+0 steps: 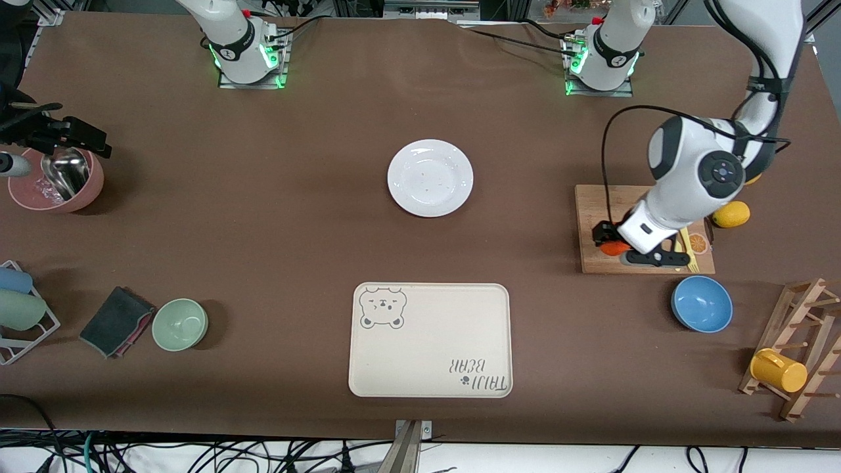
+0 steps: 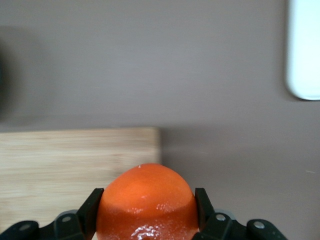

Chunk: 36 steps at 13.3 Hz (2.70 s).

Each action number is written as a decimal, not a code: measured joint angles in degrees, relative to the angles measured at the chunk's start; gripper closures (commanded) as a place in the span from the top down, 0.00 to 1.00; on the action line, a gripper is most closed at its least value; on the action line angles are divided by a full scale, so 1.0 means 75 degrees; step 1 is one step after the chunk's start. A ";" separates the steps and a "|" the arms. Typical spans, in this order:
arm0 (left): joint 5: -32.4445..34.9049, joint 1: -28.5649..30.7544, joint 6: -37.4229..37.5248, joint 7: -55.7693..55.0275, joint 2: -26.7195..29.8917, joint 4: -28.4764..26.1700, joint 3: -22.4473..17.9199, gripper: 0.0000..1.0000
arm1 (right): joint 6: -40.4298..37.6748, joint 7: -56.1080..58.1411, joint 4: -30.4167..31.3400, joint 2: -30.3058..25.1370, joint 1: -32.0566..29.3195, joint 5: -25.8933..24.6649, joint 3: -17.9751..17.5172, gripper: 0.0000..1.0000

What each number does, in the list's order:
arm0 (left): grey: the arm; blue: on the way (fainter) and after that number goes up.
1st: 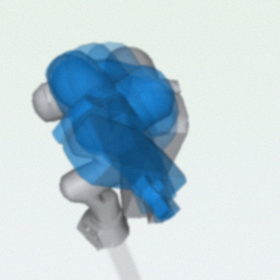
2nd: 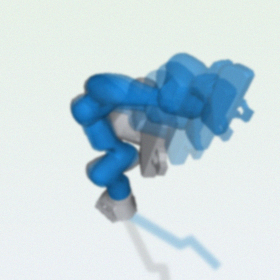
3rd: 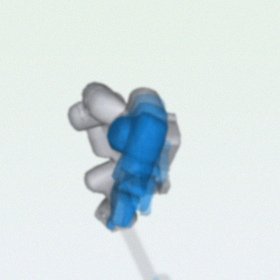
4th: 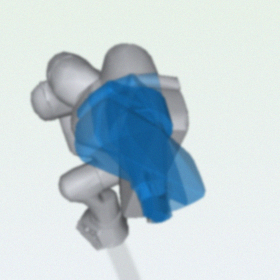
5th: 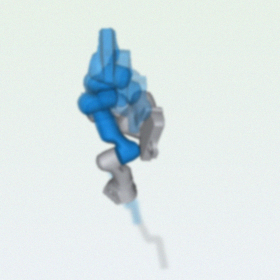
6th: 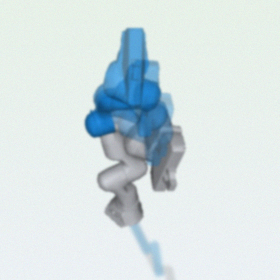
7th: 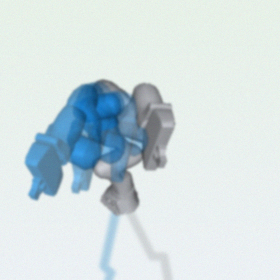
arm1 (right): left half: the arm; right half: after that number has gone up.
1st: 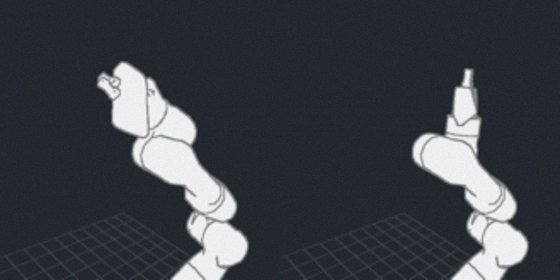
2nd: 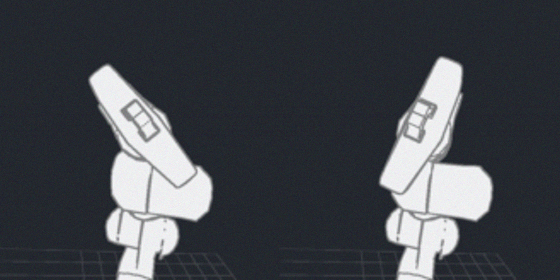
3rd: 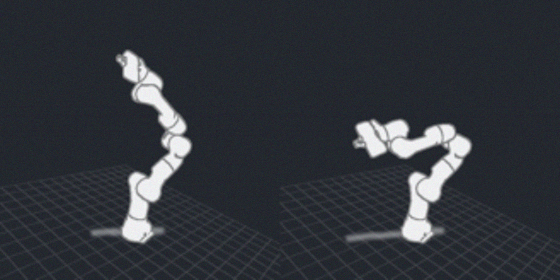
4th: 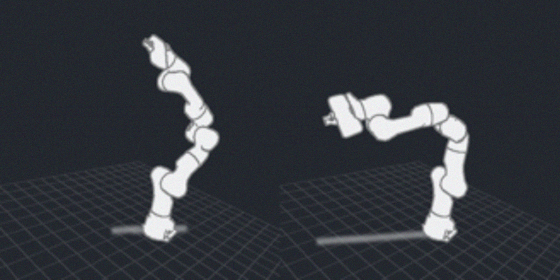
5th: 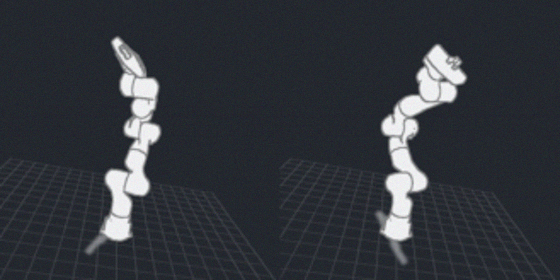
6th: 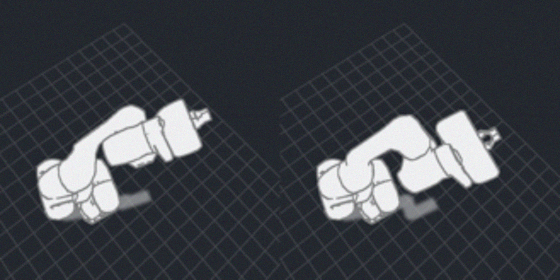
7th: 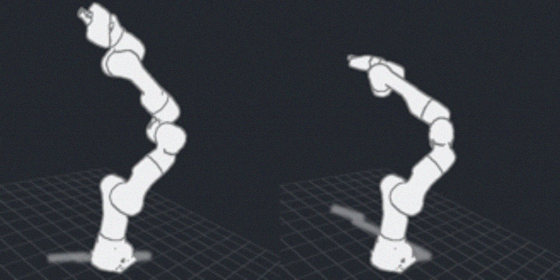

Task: Place orange and plate with both arms
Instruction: 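Carry the orange with the left gripper onto the white plate, then release the orange on the plate while the right gripper reaches the plate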

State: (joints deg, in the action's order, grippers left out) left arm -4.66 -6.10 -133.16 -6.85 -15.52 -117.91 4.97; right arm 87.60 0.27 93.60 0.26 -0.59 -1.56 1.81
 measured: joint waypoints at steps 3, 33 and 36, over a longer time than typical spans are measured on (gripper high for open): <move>-0.0650 -0.0610 -0.0163 -0.0794 -0.0084 -0.0032 0.0482 0.08 | 0.0000 0.0000 0.0000 0.0000 0.0000 0.0000 0.0001 1.00; -0.0691 -0.3432 -0.1720 -0.6497 -0.1027 0.0464 0.0966 1.00 | 0.1502 -0.0420 0.0629 0.2330 0.1928 0.3189 -0.0352 1.00; -0.0687 -0.2115 -0.0454 -0.5450 0.0273 0.0455 0.0955 1.00 | 0.2747 -0.0490 0.1817 0.2056 0.1942 0.4075 -0.0667 1.00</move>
State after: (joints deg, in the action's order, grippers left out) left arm -9.81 -21.96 -136.56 -47.72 -13.48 -114.50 12.13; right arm 108.20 -3.41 107.23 15.68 13.97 29.00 -3.20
